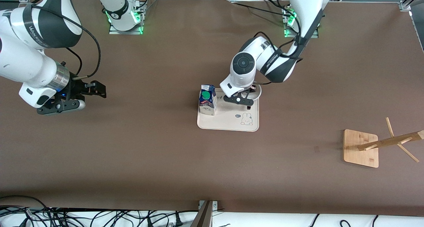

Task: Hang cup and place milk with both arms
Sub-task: 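Lift the mug with the left gripper while the right gripper reaches the carton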

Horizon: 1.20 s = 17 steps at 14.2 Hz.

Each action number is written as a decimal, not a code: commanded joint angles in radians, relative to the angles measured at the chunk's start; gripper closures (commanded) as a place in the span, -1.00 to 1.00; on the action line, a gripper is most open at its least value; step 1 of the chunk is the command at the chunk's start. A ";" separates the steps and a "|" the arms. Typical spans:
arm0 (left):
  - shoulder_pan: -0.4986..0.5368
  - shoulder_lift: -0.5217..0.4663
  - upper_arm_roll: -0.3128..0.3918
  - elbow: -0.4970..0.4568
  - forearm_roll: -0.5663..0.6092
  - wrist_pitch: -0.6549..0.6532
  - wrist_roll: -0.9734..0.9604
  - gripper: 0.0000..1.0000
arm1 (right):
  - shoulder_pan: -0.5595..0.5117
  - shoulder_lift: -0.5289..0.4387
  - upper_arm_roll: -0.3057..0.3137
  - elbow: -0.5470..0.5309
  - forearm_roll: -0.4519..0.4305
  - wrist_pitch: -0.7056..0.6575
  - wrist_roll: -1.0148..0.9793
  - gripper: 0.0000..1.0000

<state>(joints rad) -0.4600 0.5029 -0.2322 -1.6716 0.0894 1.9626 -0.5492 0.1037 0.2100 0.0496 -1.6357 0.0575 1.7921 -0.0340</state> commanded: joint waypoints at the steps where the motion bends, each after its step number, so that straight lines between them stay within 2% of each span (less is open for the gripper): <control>1: 0.000 -0.050 0.002 0.142 0.032 -0.225 -0.003 1.00 | 0.030 0.023 0.001 0.013 -0.001 -0.011 0.023 -0.72; 4: 0.026 -0.150 0.004 0.153 0.068 -0.271 0.003 1.00 | 0.069 0.048 0.001 0.020 0.010 -0.001 0.029 -0.78; 6: 0.105 -0.225 0.005 0.147 0.067 -0.265 0.047 1.00 | 0.121 0.068 0.003 0.023 0.010 0.010 0.113 -0.80; 9: 0.271 -0.314 0.017 0.136 -0.014 -0.266 0.265 1.00 | 0.246 0.097 0.003 0.028 0.008 0.076 0.305 -0.80; 11: 0.368 -0.330 0.017 0.136 -0.030 -0.263 0.406 1.00 | 0.328 0.147 0.003 0.080 0.007 0.093 0.449 -0.80; 15: 0.483 -0.331 0.019 0.136 -0.071 -0.232 0.584 1.00 | 0.490 0.310 0.001 0.273 0.005 0.099 0.759 -0.80; 17: 0.520 -0.327 0.021 0.136 -0.135 -0.219 0.586 1.00 | 0.534 0.365 0.001 0.313 0.004 0.130 0.828 -0.80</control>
<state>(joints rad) 0.0264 0.1874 -0.2023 -1.5188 0.0144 1.7221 0.0056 0.6015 0.4855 0.0605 -1.4254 0.0621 1.9187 0.7211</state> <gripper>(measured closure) 0.952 0.097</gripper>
